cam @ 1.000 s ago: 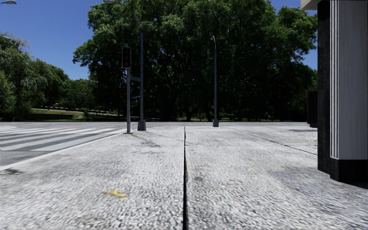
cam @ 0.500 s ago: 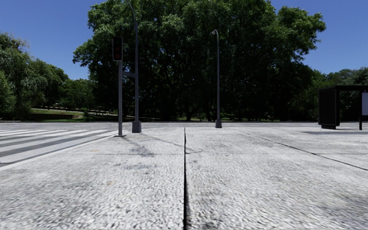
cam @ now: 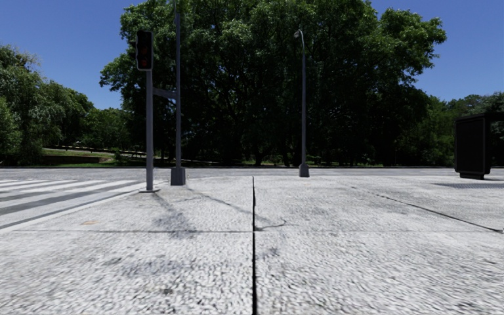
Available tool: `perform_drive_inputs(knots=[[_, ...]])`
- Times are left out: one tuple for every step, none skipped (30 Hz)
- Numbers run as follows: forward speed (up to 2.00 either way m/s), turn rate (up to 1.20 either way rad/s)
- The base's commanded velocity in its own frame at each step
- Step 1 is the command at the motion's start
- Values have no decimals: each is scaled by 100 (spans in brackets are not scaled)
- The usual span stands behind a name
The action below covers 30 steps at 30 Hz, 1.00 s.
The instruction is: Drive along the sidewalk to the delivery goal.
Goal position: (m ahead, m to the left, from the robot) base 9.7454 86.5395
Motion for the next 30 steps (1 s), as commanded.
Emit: perform_drive_inputs(knots=[[200, 0], [200, 0], [200, 0], [200, 0], [200, 0], [200, 3], [200, 11], [200, 11], [200, 15], [200, 26], [200, 40], [200, 49], [200, 53], [200, 56], [200, 56], [200, 57], [200, 58], [200, 58], [200, 62], [200, 66], [200, 66], [200, 67], [200, 68], [200, 68], [200, 68], [200, 68], [200, 68], [200, 68], [200, 68], [200, 68]])
